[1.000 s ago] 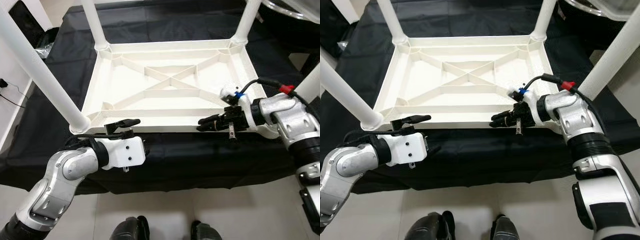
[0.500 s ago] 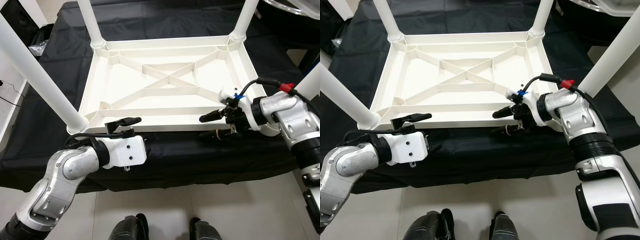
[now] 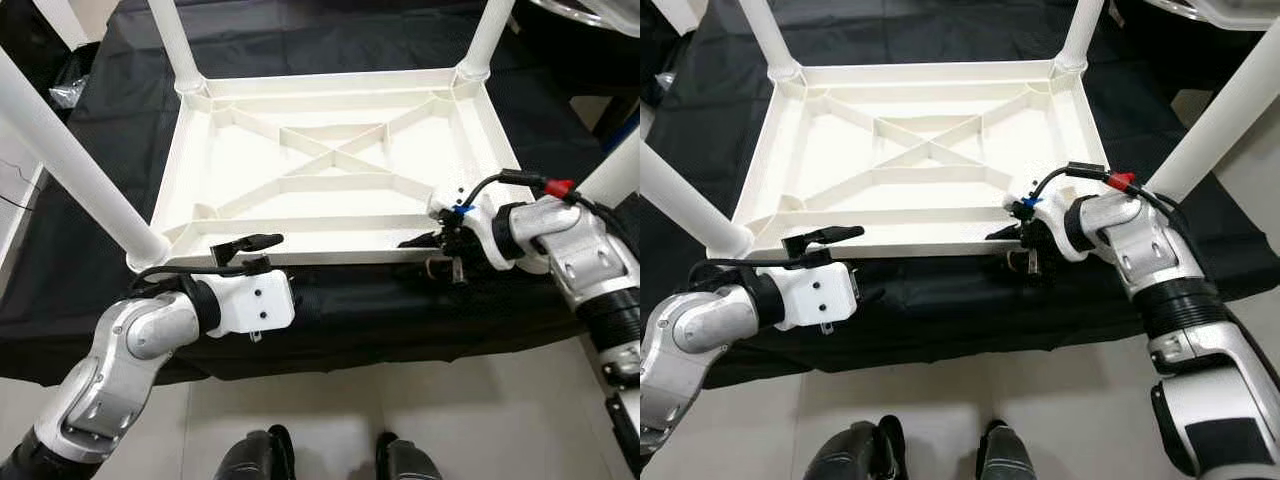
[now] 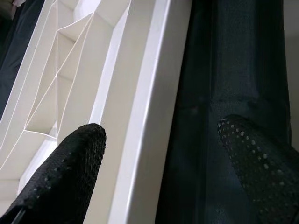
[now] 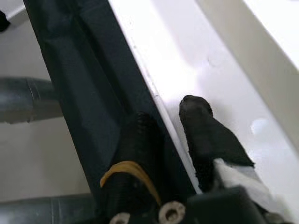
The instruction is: Building children table
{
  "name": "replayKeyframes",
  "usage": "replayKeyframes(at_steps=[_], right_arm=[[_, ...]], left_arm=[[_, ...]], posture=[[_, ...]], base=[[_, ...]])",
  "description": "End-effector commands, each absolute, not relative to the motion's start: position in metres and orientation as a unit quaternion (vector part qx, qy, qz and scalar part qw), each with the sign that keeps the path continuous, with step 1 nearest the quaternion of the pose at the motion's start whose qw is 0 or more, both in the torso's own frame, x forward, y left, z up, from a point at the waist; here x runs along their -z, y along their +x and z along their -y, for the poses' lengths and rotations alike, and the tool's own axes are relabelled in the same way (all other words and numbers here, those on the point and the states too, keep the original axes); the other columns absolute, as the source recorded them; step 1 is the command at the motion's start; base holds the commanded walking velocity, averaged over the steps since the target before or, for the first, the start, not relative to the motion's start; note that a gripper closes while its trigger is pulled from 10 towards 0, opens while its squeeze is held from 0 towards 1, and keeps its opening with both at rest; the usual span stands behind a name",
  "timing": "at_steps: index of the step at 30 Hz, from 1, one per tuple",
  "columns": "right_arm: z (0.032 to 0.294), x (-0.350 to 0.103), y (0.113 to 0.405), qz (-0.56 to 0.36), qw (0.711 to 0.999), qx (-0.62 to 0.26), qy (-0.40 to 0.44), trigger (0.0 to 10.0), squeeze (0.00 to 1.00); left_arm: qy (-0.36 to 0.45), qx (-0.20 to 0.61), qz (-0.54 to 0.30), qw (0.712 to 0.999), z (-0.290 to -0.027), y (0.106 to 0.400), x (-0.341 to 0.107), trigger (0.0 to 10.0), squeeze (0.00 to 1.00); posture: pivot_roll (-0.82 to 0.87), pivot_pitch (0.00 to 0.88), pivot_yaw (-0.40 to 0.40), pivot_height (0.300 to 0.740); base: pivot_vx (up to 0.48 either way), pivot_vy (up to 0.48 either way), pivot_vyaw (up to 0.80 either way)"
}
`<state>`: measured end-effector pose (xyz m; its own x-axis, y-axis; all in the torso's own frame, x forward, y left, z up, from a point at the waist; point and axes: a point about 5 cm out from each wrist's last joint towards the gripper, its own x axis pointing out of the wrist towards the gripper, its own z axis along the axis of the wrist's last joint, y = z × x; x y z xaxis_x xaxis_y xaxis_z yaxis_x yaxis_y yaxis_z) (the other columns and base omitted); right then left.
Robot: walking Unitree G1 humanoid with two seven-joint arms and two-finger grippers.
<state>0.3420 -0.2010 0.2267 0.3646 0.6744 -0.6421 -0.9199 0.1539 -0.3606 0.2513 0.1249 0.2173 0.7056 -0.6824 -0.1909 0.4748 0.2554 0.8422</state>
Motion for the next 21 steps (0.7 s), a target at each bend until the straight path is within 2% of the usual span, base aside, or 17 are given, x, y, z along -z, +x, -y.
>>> replayKeyframes(at_steps=[1,9,18,21], right_arm=[[0.198,-0.211,0.338,-0.201,0.732,-0.567,-0.322,0.0,0.0],[0.2,-0.24,0.342,-0.186,0.755,-0.575,-0.256,0.0,0.0],[0.201,-0.268,0.339,-0.171,0.757,-0.598,-0.202,0.0,0.0],[0.205,-0.283,0.341,-0.161,0.762,-0.598,-0.19,0.0,0.0]], left_arm=[[0.49,0.372,0.106,0.781,-0.123,0.25,-0.215,10.0,0.0],[0.494,0.367,0.117,0.78,-0.123,0.254,-0.22,10.0,0.0],[0.499,0.362,0.142,0.774,-0.123,0.257,-0.23,10.0,0.0],[0.51,0.365,0.163,0.761,-0.122,0.261,-0.241,10.0,0.0]], posture=[[-0.02,0.334,0.01,0.74],[-0.02,0.324,0.012,0.74],[-0.02,0.307,0.015,0.74],[-0.01,0.298,0.014,0.74]], base=[[0.0,0.0,0.0],[0.0,0.0,0.0],[0.0,0.0,0.0],[0.0,0.0,0.0]])
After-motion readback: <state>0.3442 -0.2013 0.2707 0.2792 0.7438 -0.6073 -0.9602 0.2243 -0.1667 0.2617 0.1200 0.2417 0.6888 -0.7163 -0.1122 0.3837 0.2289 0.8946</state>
